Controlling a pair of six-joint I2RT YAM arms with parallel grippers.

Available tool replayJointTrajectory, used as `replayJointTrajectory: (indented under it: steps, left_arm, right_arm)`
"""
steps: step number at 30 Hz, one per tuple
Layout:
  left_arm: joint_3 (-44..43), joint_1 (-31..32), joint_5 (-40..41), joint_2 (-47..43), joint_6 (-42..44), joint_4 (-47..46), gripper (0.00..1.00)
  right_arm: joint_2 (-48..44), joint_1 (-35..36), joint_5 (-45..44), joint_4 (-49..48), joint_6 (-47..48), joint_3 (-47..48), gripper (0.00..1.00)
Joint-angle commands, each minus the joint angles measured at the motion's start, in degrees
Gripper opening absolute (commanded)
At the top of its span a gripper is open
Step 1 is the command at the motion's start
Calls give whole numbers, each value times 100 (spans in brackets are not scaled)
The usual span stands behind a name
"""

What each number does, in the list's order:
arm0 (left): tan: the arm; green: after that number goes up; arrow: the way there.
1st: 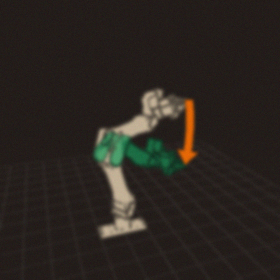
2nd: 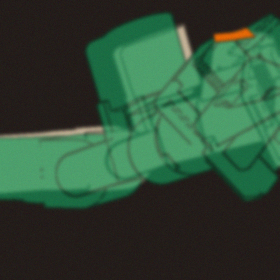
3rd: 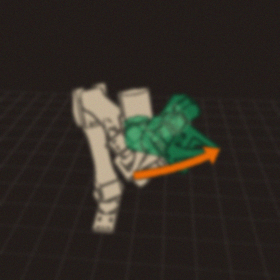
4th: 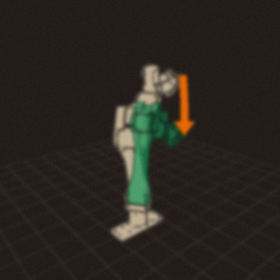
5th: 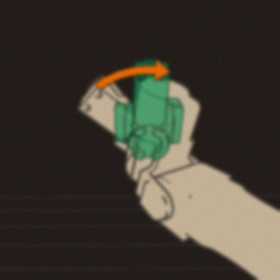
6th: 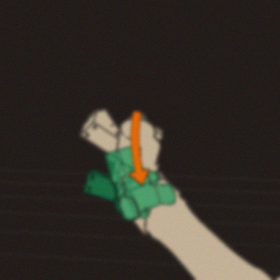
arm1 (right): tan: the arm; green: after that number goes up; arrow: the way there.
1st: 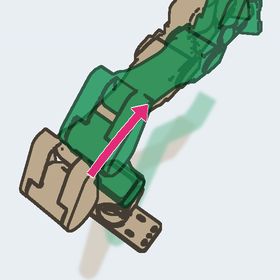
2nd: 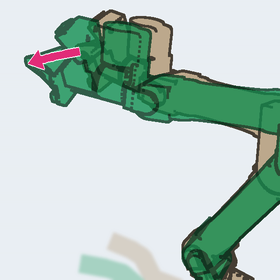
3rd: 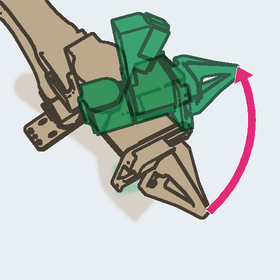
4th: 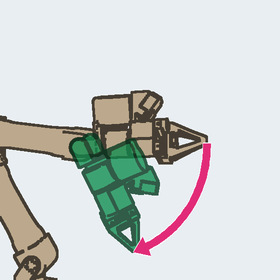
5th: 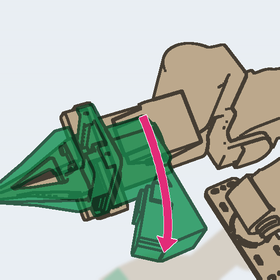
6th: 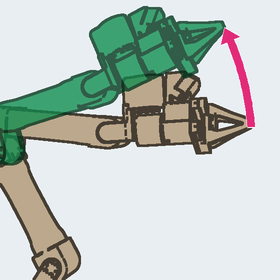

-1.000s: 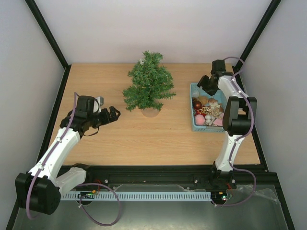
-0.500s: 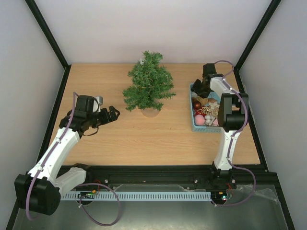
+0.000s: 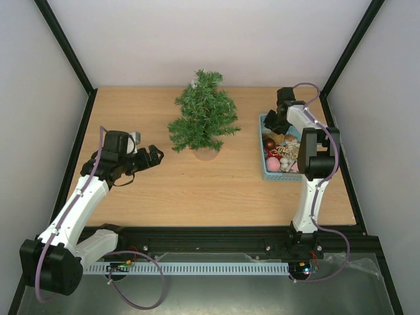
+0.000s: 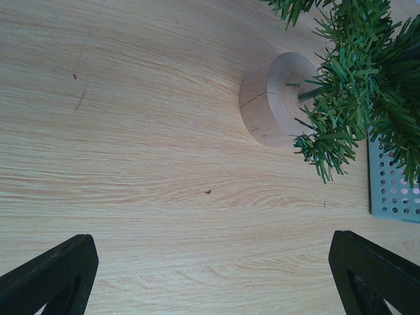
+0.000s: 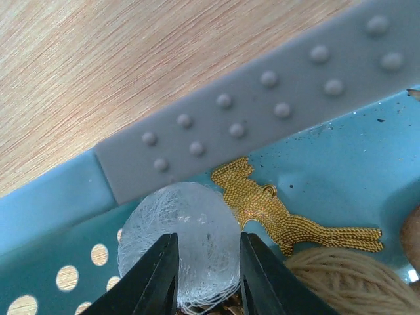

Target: Decorate the small christmas tree

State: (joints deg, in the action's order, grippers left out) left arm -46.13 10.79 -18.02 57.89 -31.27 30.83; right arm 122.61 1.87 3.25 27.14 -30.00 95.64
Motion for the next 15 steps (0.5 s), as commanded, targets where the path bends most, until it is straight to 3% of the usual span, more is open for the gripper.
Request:
replayJointTrajectory:
  steps: [1,4,15]
  left_arm:
    - [-138,-28,-19,-84,-29,89,99]
    - [-150,-33,-20,-88,-24,103,99]
    - [-175,-32,-60,-160,-54,110,99]
  right_arm:
    - [89,12,-89,331,54,91,22]
    - [2,11,-109,357,76,121,14]
    - [-747,-46,-347,644,346,169,1]
